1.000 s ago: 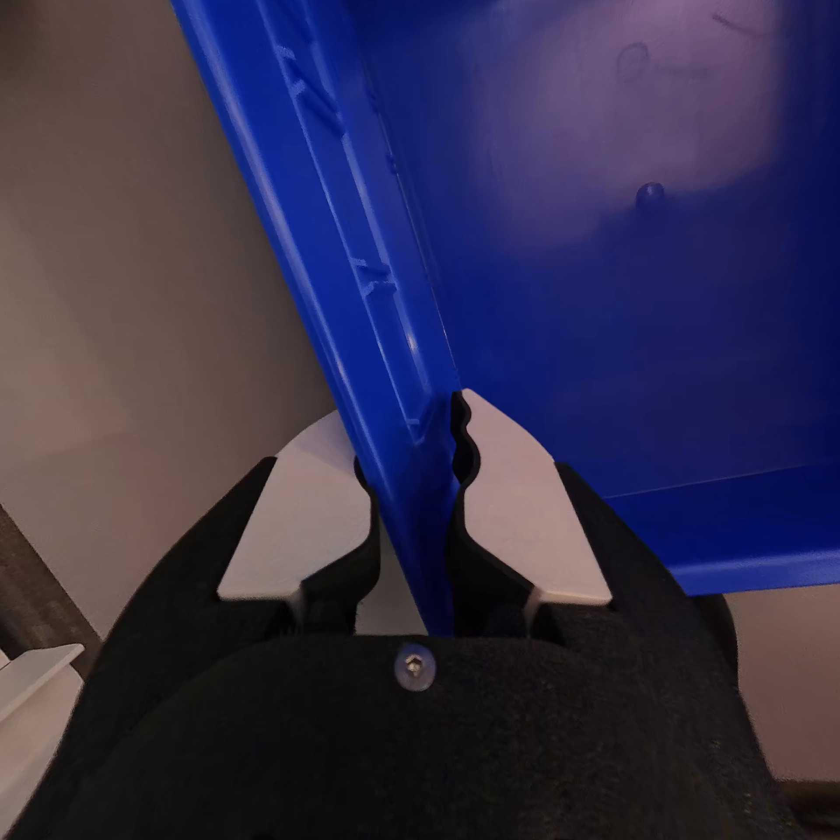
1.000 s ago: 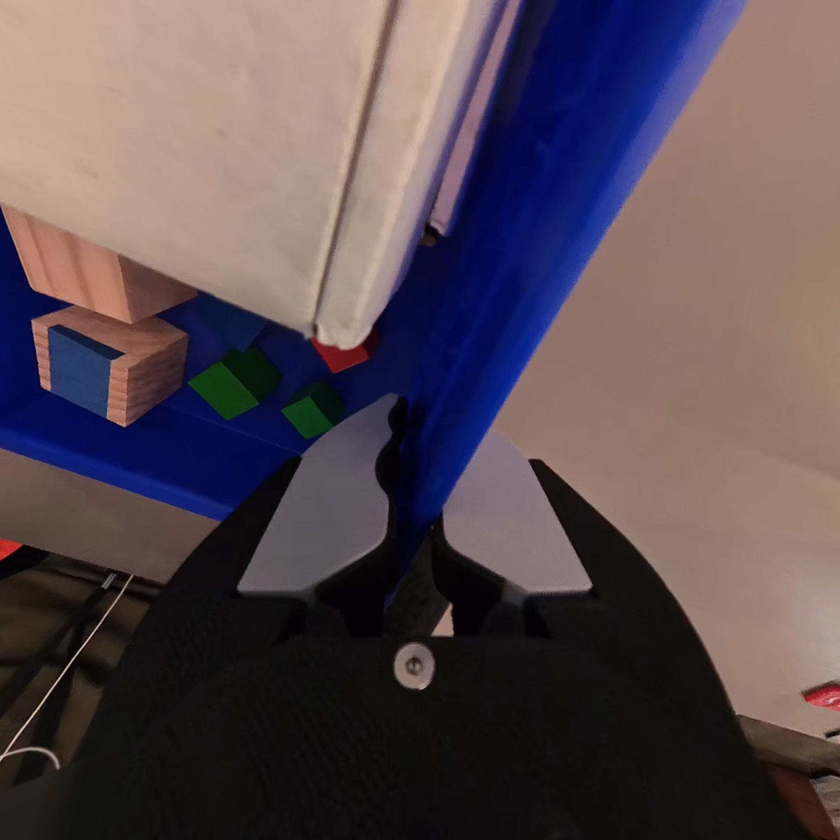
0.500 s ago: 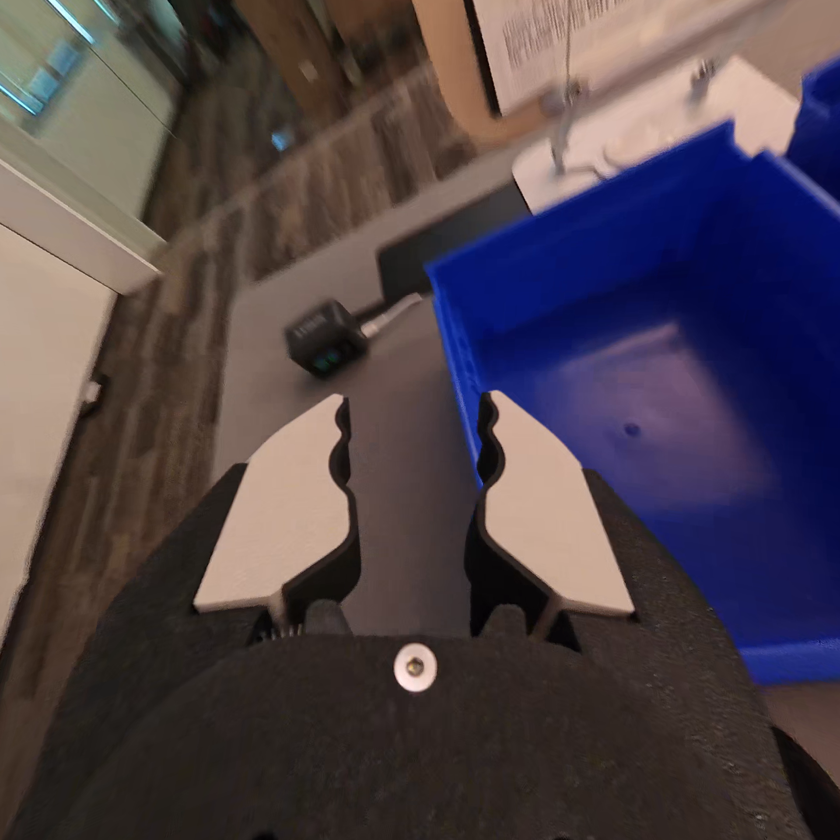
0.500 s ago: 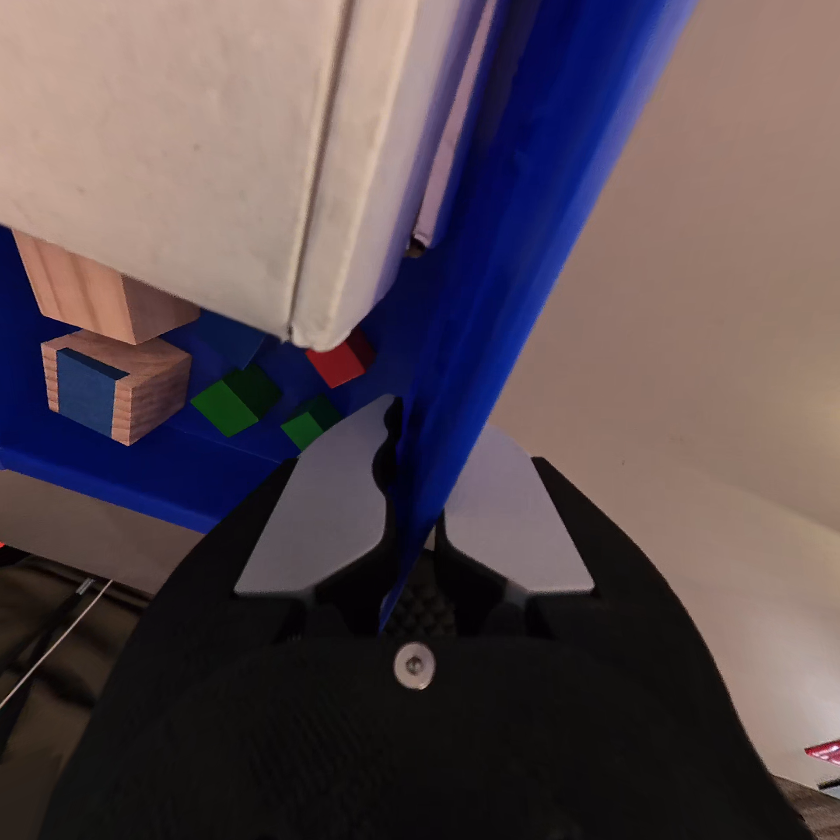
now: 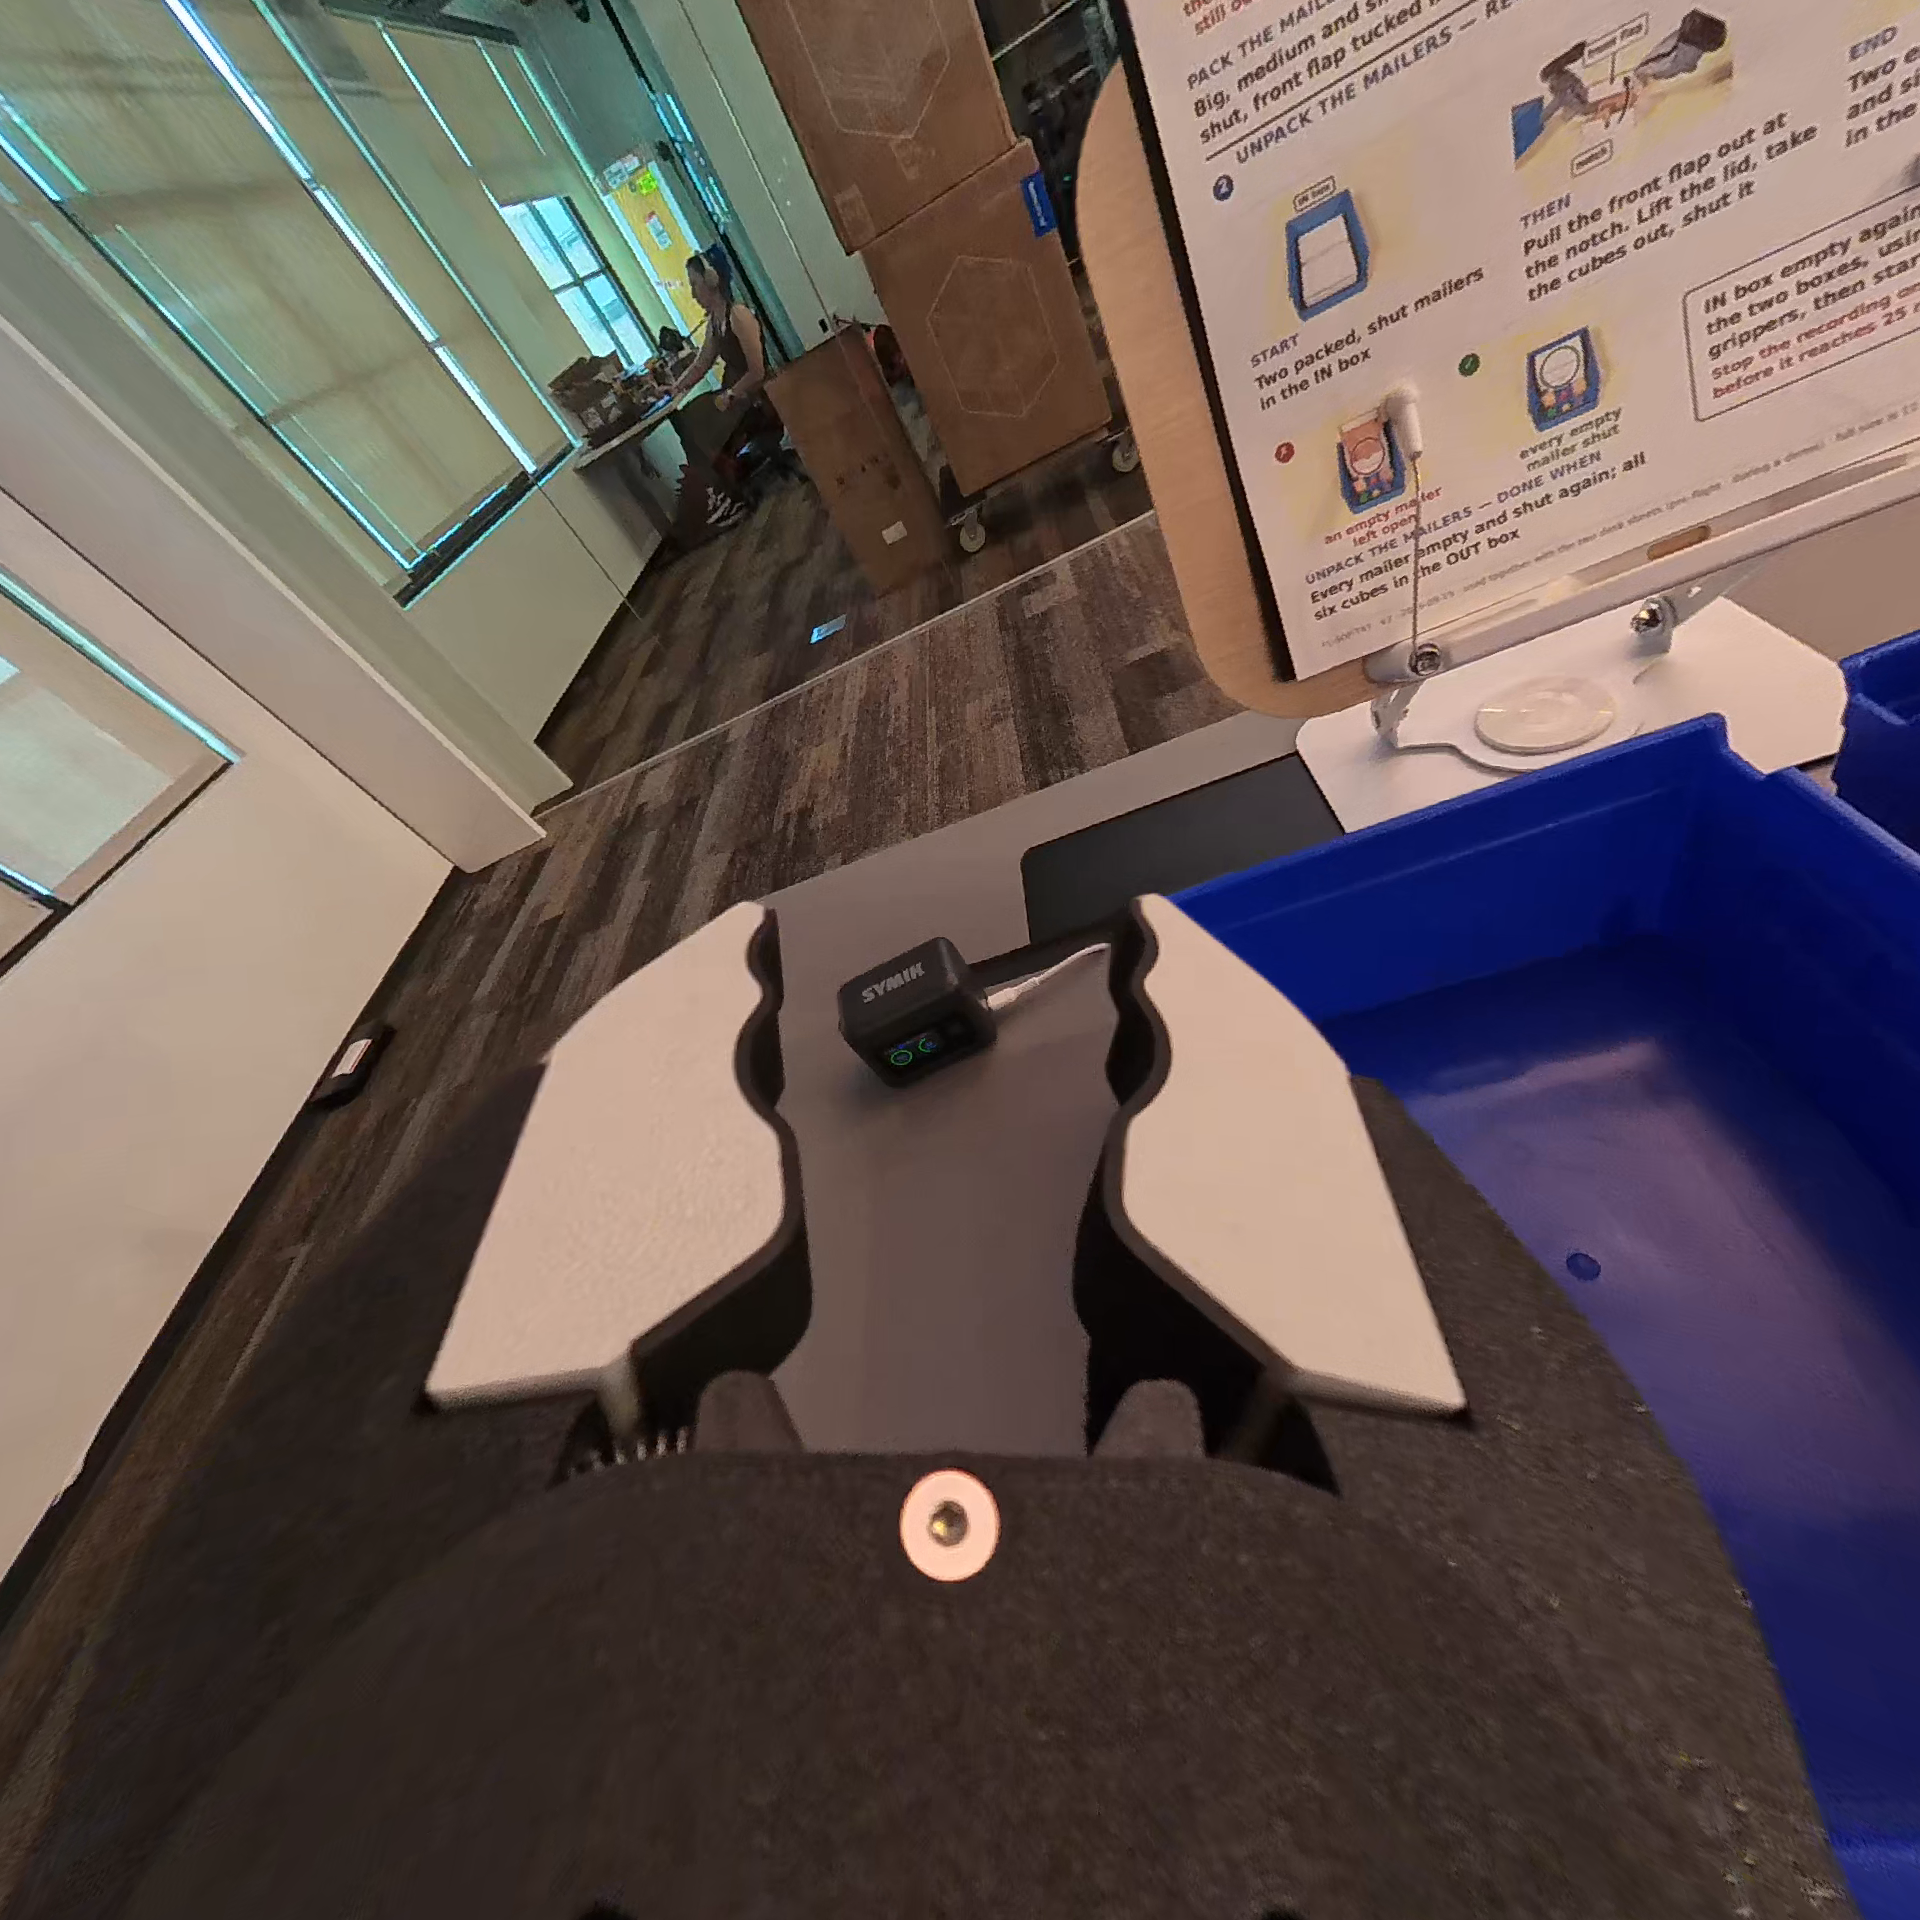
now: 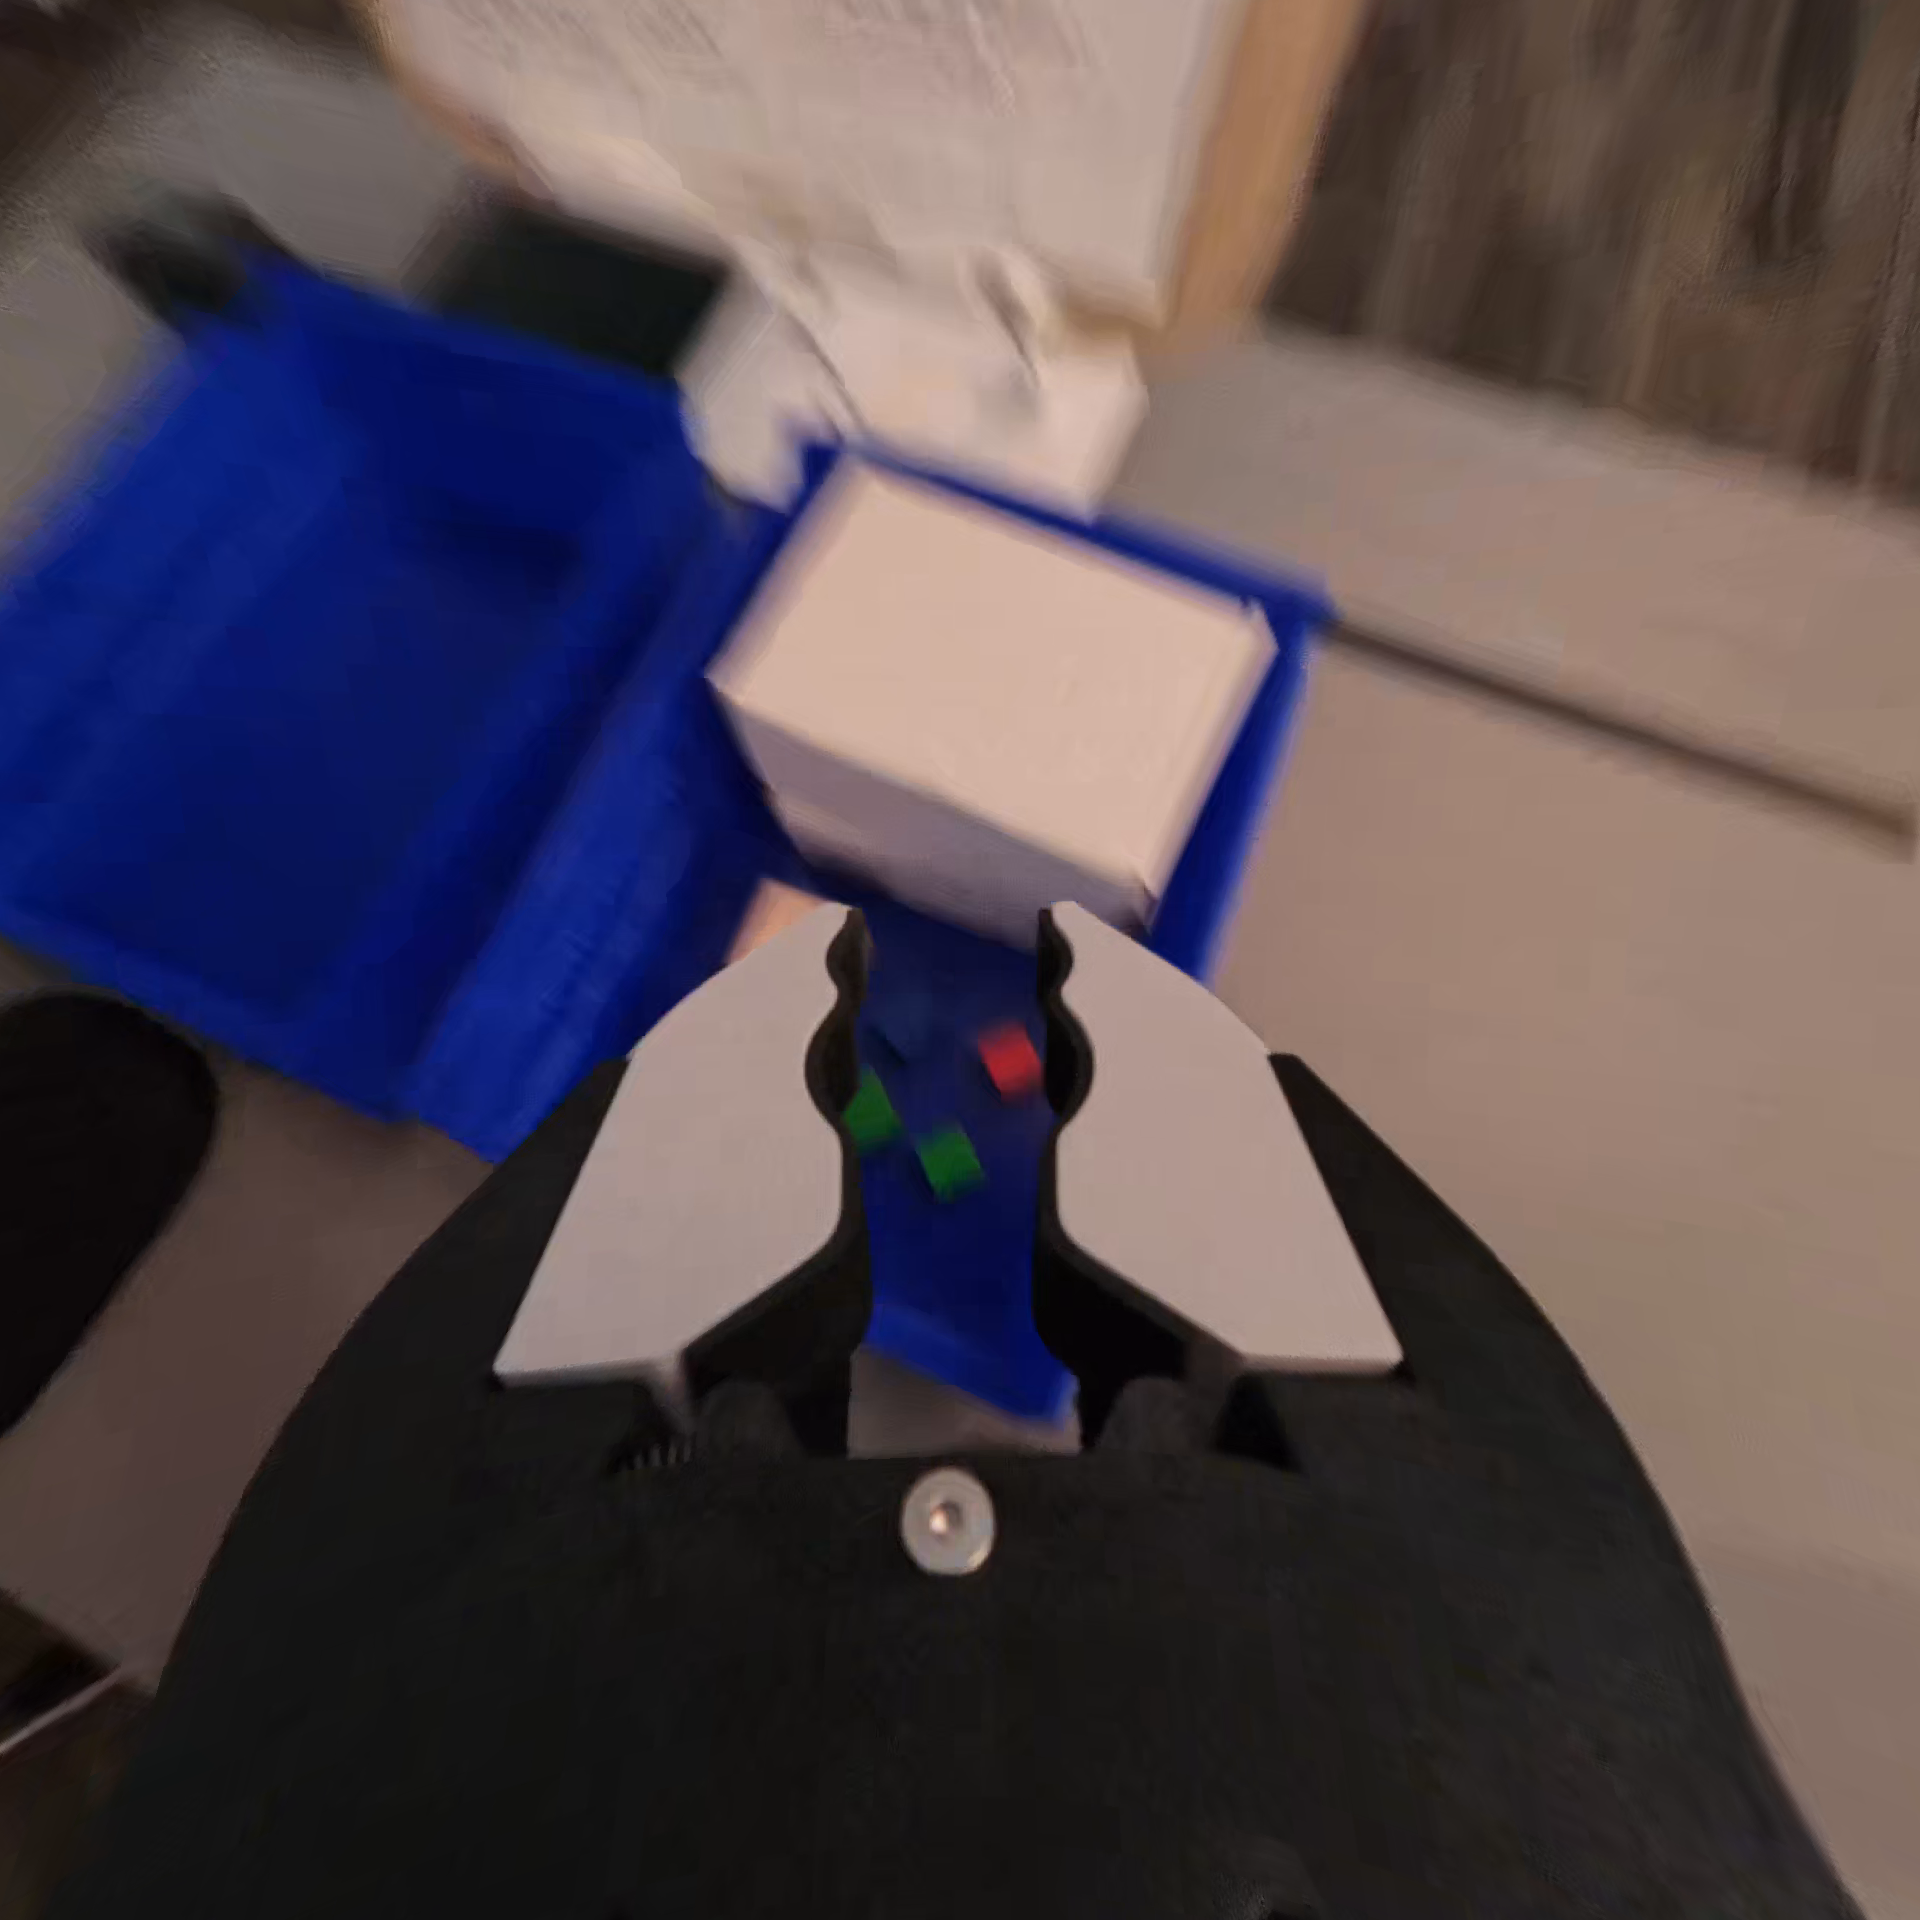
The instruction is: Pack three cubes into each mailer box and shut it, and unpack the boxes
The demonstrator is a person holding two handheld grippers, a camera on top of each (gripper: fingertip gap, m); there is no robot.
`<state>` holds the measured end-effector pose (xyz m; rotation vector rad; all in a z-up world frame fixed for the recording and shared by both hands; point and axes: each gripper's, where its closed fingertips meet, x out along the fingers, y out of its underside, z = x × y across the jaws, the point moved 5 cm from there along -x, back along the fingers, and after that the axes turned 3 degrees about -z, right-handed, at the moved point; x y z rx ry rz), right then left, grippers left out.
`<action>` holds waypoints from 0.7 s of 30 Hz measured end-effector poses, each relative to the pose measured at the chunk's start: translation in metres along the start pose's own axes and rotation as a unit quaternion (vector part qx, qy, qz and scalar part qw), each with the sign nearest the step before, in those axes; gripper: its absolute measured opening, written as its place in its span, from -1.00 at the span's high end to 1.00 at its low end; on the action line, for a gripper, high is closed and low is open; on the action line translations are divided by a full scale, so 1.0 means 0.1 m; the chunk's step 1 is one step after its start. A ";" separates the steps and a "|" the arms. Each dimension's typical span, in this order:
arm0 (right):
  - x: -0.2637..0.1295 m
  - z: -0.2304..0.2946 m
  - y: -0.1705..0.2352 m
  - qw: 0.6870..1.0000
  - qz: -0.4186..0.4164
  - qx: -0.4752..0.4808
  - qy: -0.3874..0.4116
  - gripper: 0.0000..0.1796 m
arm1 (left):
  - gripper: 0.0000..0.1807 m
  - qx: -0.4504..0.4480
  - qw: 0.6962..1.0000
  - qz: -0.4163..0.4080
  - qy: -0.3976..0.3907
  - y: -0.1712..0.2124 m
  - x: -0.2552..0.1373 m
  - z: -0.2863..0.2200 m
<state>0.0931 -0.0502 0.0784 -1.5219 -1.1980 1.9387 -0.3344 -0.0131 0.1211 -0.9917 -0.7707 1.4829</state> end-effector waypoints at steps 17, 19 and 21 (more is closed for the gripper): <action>1.26 1.59 -0.01 0.978 0.195 0.043 -0.056 0.60 | 0.27 -0.040 0.996 -0.023 0.077 -0.09 -0.48 0.28; 1.35 1.59 -0.04 0.977 0.209 0.036 -0.028 0.60 | 0.27 -0.034 0.995 -0.019 0.091 -0.09 -0.50 0.23; 1.43 1.61 -0.04 0.973 0.225 0.039 -0.009 0.60 | 0.26 -0.026 0.995 -0.014 0.100 -0.09 -0.50 0.18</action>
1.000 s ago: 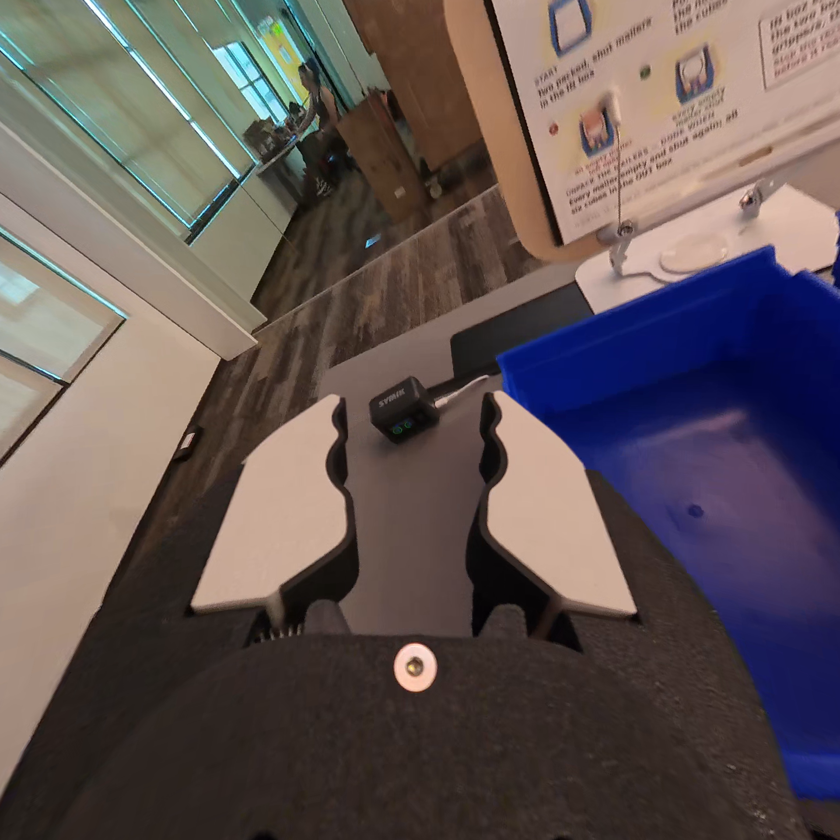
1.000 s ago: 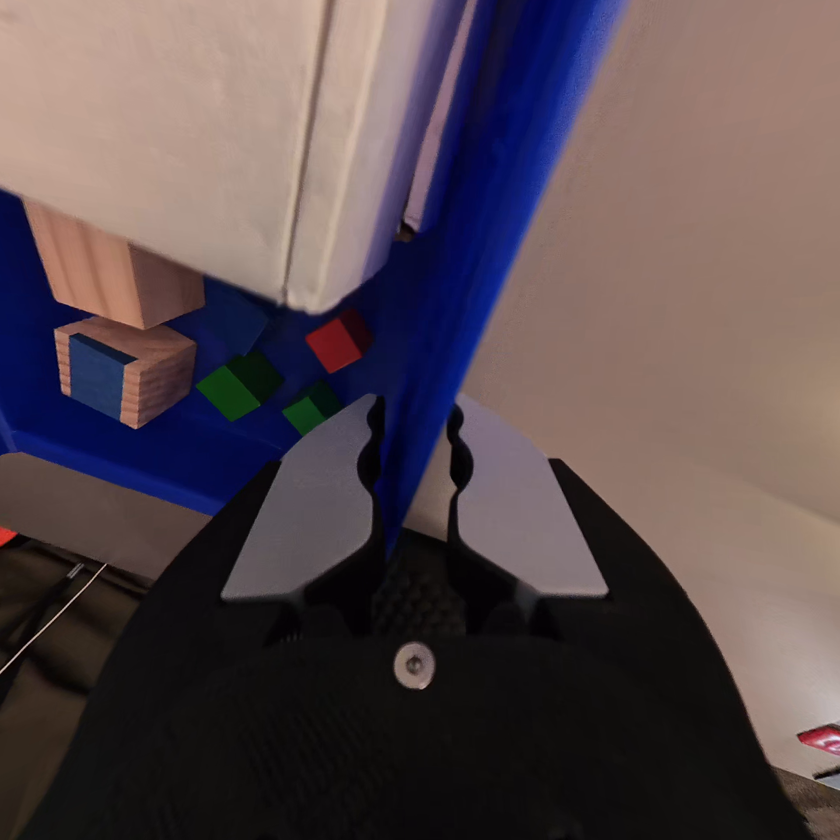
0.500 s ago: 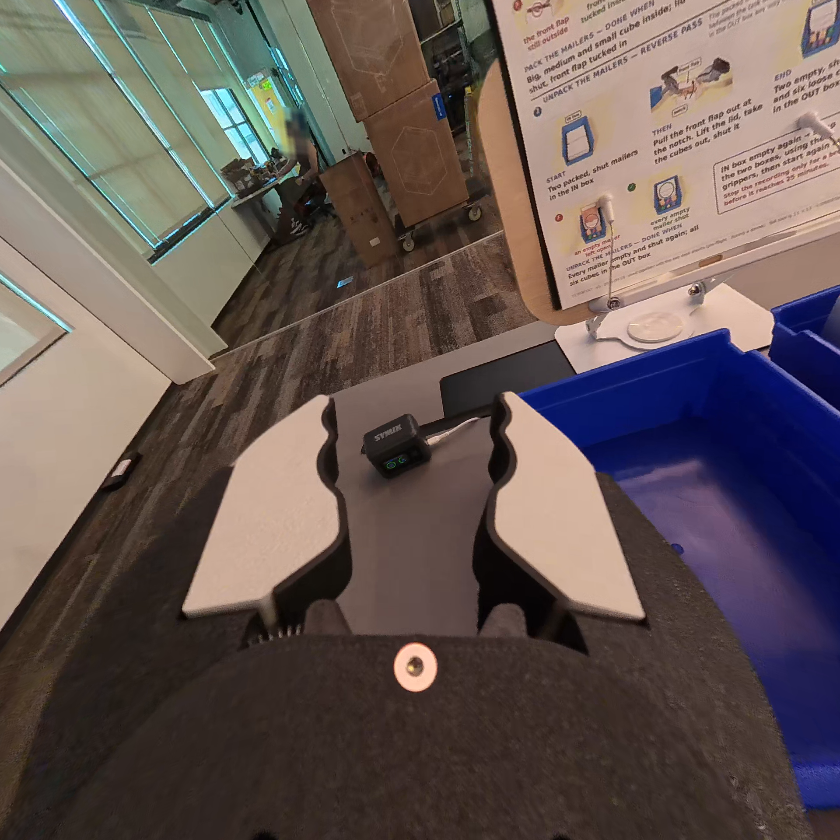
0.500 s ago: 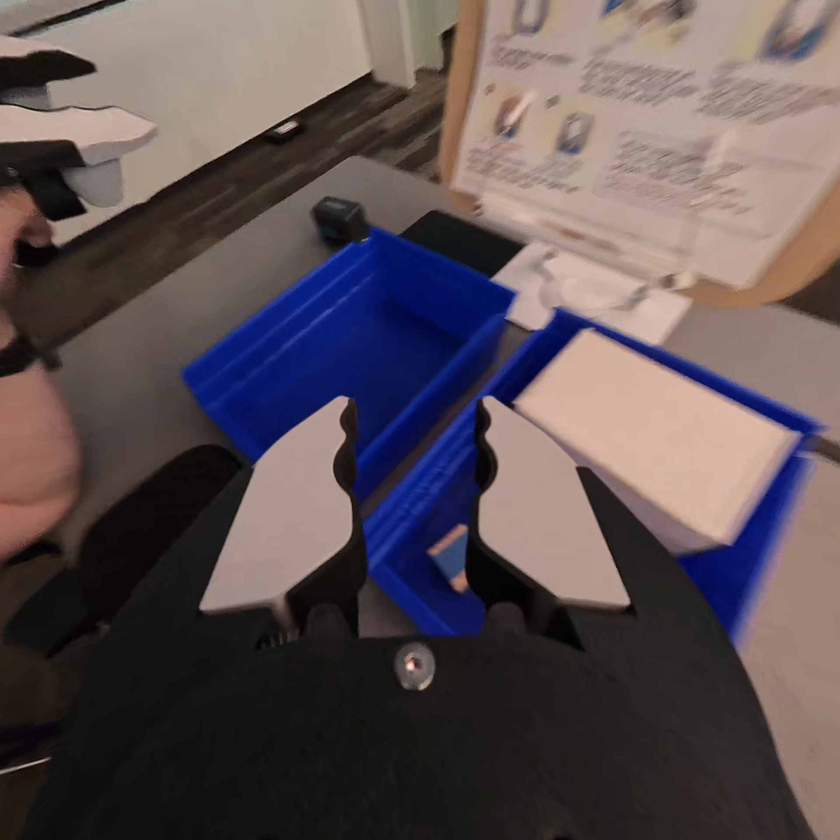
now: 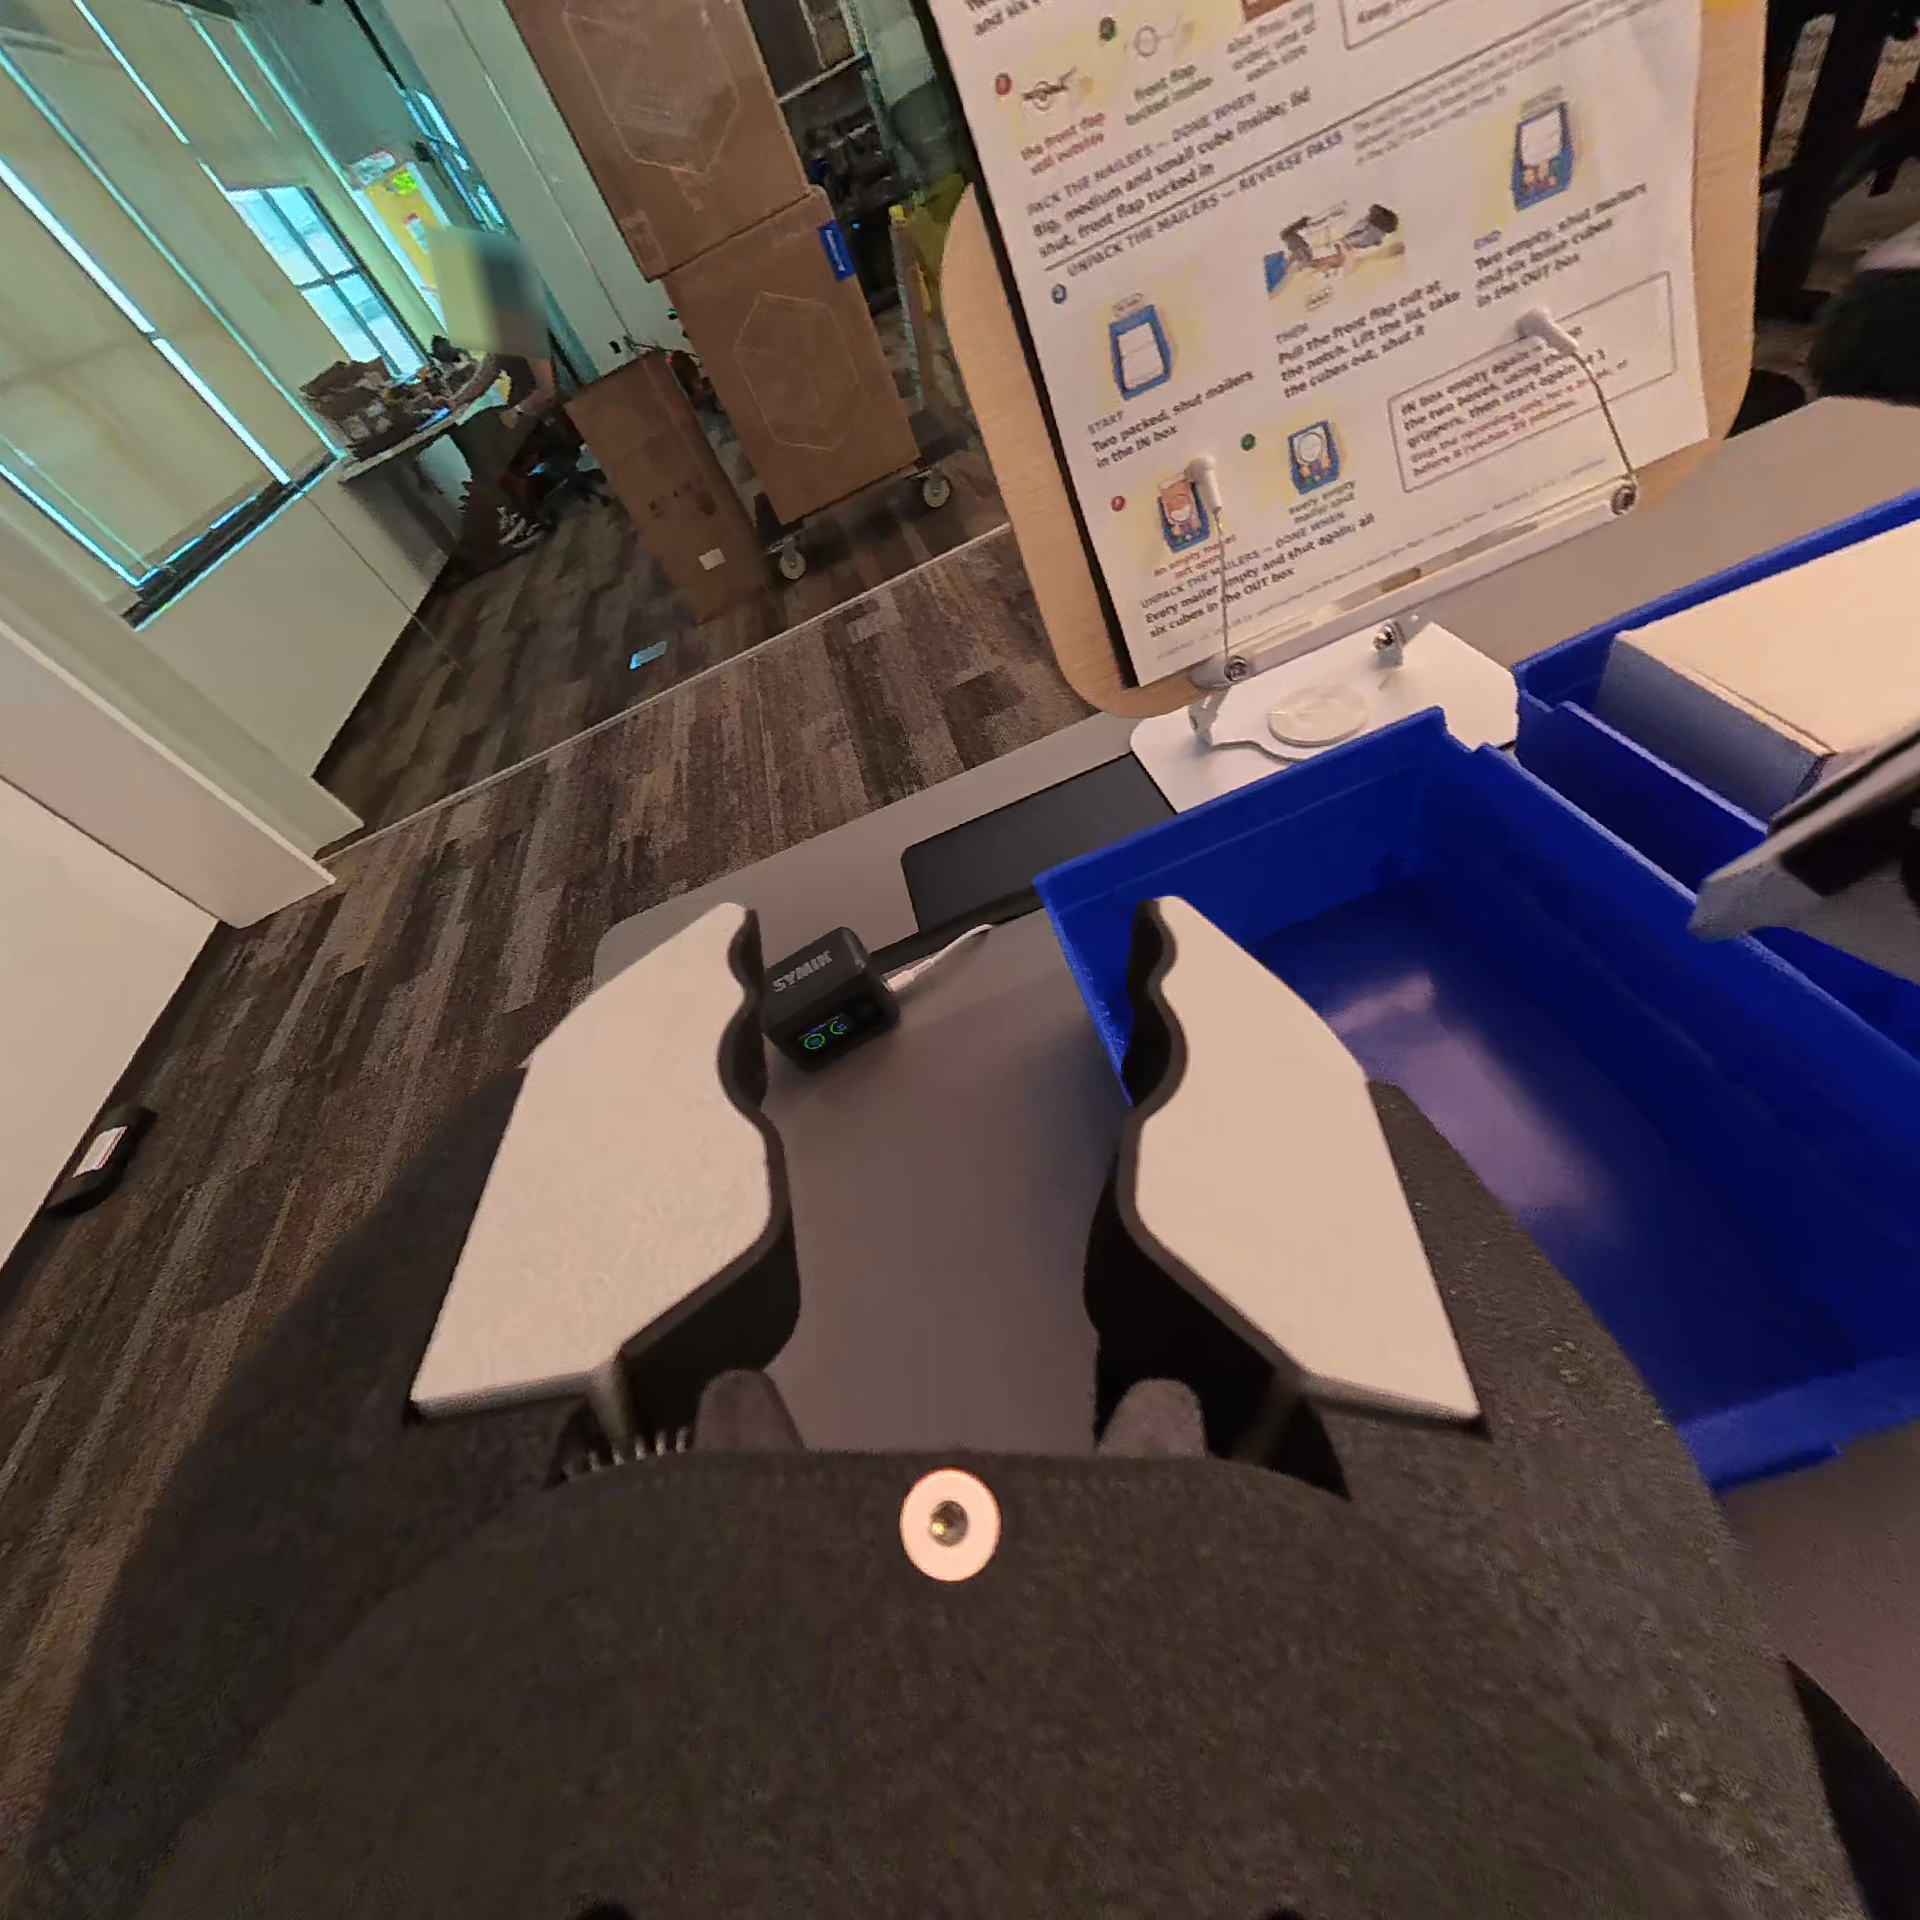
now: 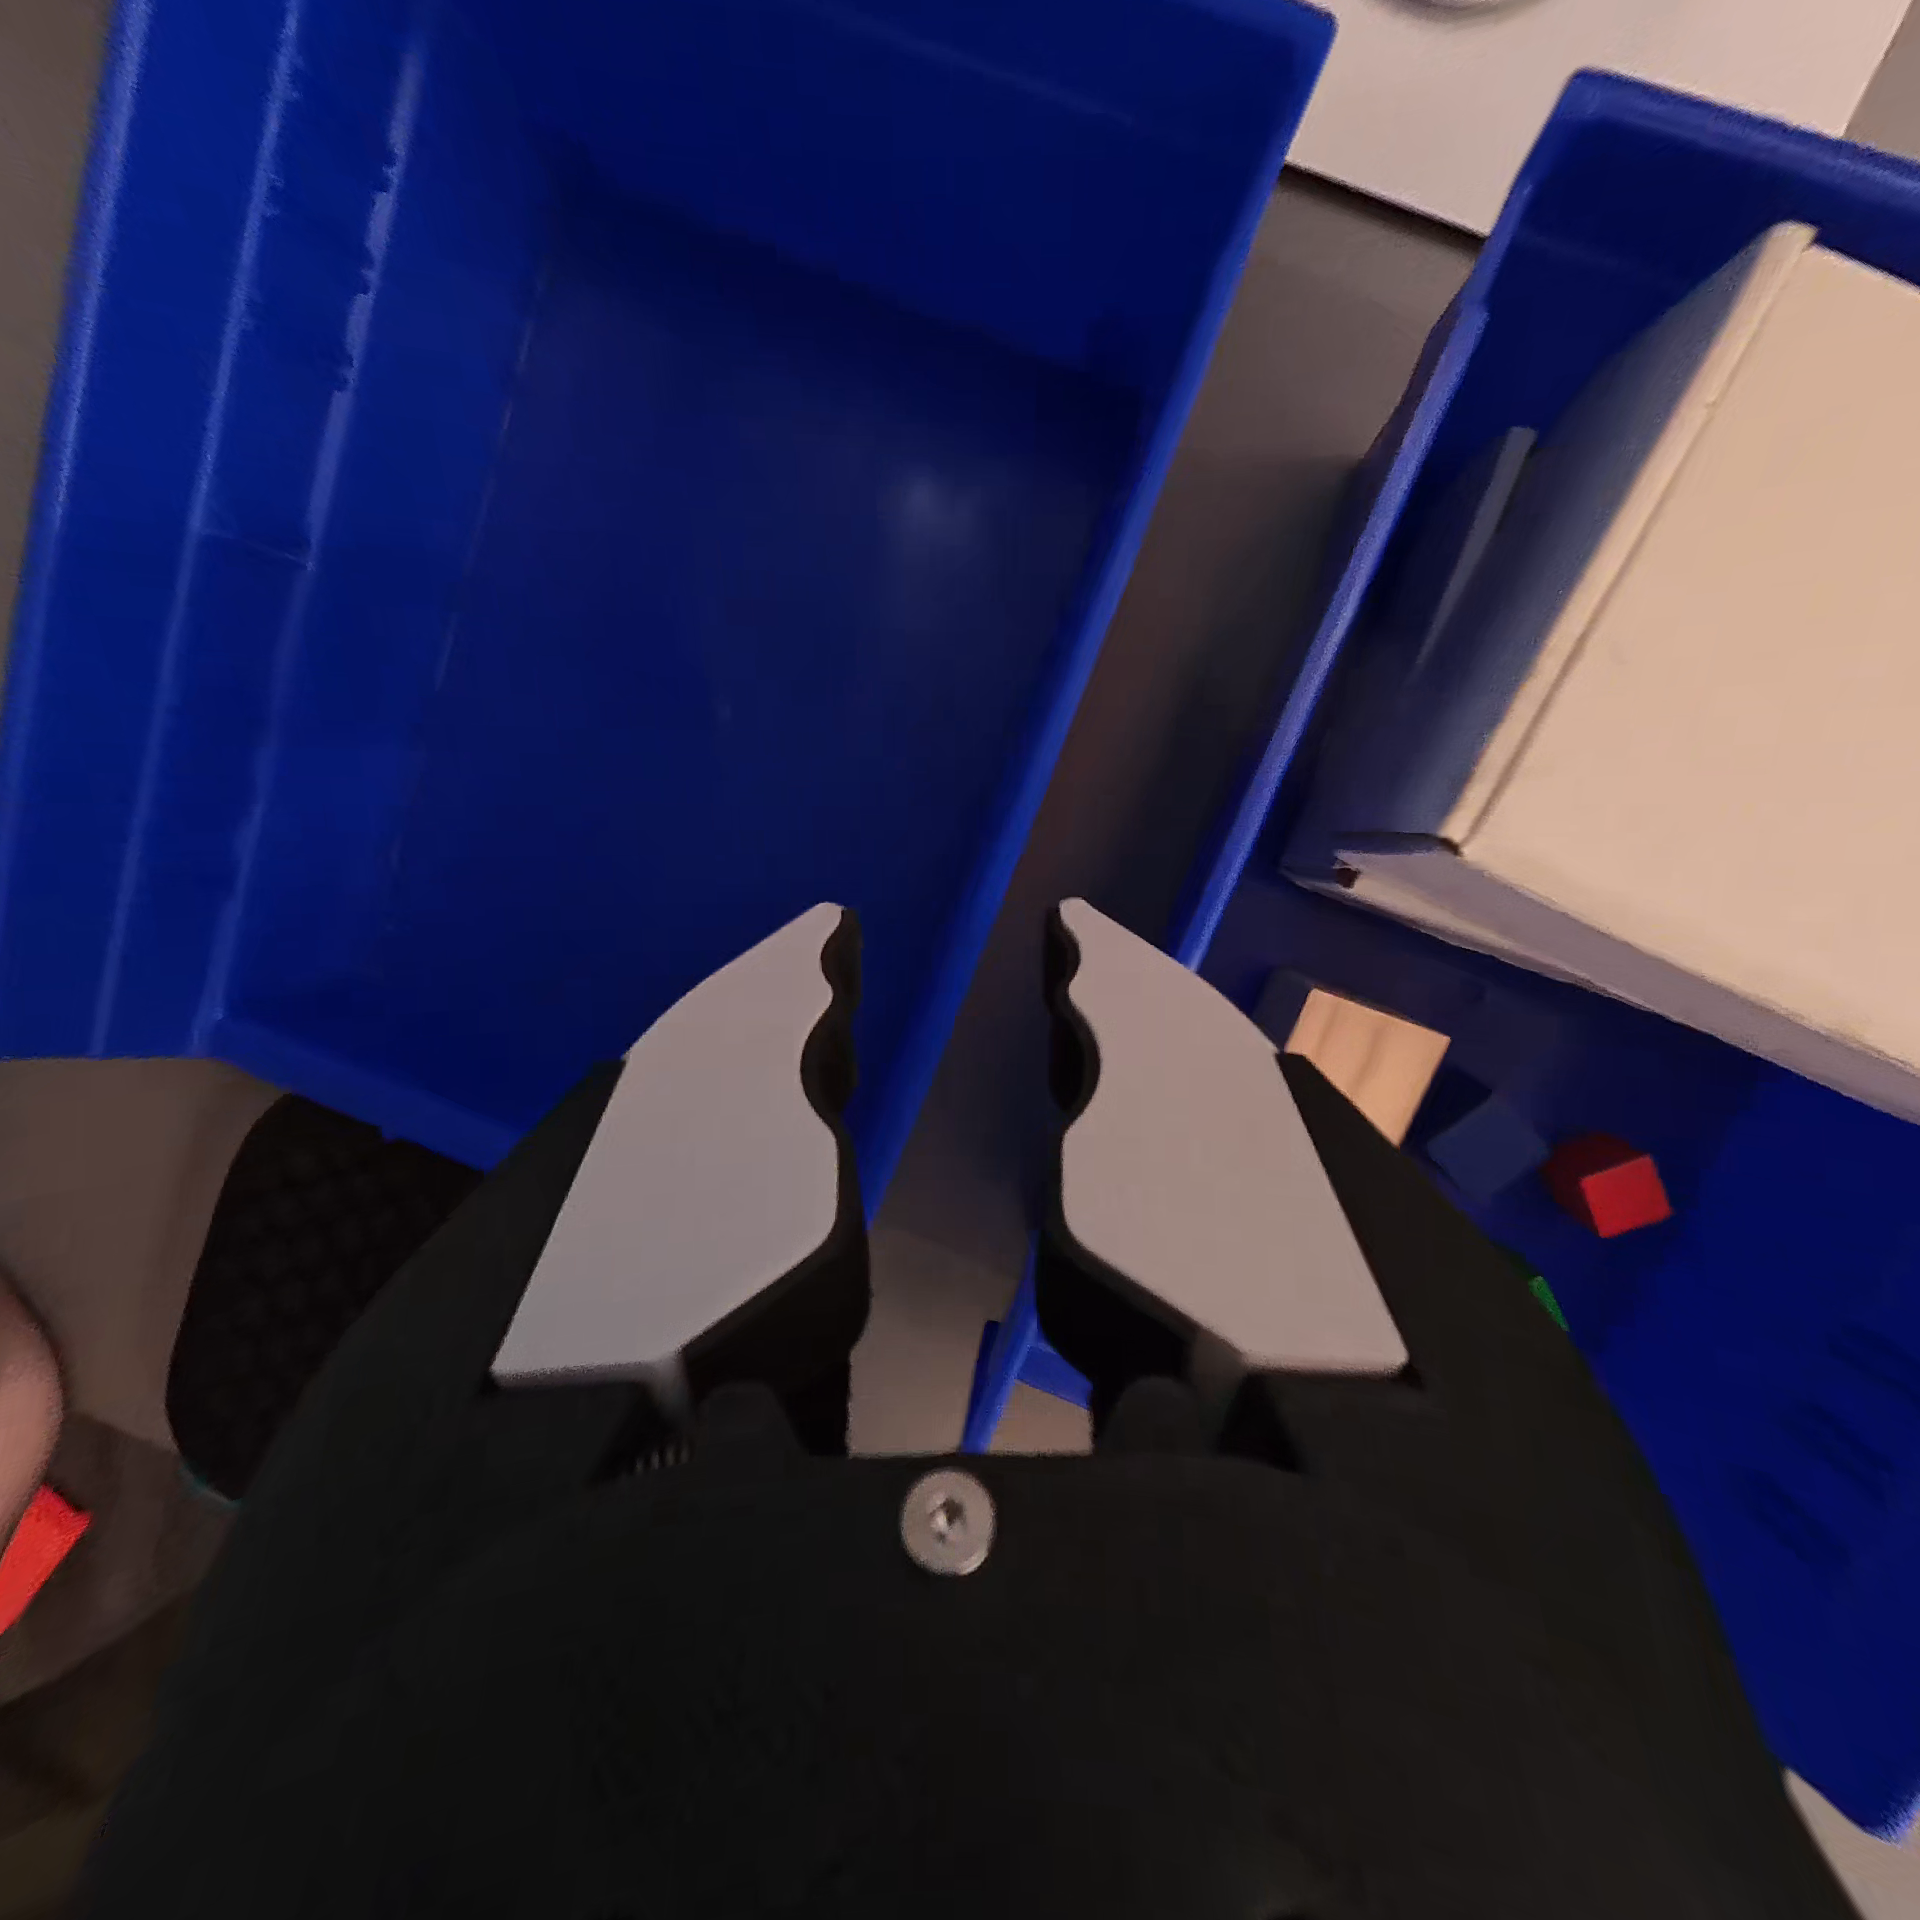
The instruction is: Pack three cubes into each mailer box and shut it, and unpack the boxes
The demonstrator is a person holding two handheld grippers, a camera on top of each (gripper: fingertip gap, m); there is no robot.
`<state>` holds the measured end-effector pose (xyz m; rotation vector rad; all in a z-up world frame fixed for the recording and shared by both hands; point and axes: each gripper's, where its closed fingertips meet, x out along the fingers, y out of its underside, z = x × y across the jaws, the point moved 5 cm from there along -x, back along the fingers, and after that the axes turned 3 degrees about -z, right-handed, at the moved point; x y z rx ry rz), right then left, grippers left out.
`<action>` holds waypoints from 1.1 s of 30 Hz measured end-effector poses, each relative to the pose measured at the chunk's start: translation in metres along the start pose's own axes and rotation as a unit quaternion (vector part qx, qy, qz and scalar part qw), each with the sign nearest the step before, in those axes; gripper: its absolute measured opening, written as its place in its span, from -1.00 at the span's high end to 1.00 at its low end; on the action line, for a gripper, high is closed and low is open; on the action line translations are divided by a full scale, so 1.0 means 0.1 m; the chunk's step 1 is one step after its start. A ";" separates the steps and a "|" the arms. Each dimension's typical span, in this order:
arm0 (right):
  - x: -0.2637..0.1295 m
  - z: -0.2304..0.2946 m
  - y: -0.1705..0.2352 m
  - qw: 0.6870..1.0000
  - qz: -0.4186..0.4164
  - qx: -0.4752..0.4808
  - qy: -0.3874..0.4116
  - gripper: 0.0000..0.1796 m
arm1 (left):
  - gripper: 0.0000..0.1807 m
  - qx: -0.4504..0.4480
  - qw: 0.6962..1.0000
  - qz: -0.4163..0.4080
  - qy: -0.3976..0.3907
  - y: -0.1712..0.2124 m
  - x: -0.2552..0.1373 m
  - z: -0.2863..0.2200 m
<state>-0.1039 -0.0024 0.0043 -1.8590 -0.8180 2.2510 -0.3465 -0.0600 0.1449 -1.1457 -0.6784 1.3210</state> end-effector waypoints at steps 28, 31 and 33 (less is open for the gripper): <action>0.96 0.22 -0.11 0.988 0.152 0.030 -0.001 0.91 | 0.29 0.041 0.998 0.029 0.048 0.04 0.00 -0.24; 0.98 0.29 -0.19 0.986 0.160 0.033 -0.031 0.93 | 0.28 0.033 0.997 0.030 0.062 0.02 -0.06 -0.29; 0.98 0.36 -0.27 0.986 0.161 0.020 -0.038 0.93 | 0.28 0.030 0.997 0.017 0.064 -0.03 -0.16 -0.31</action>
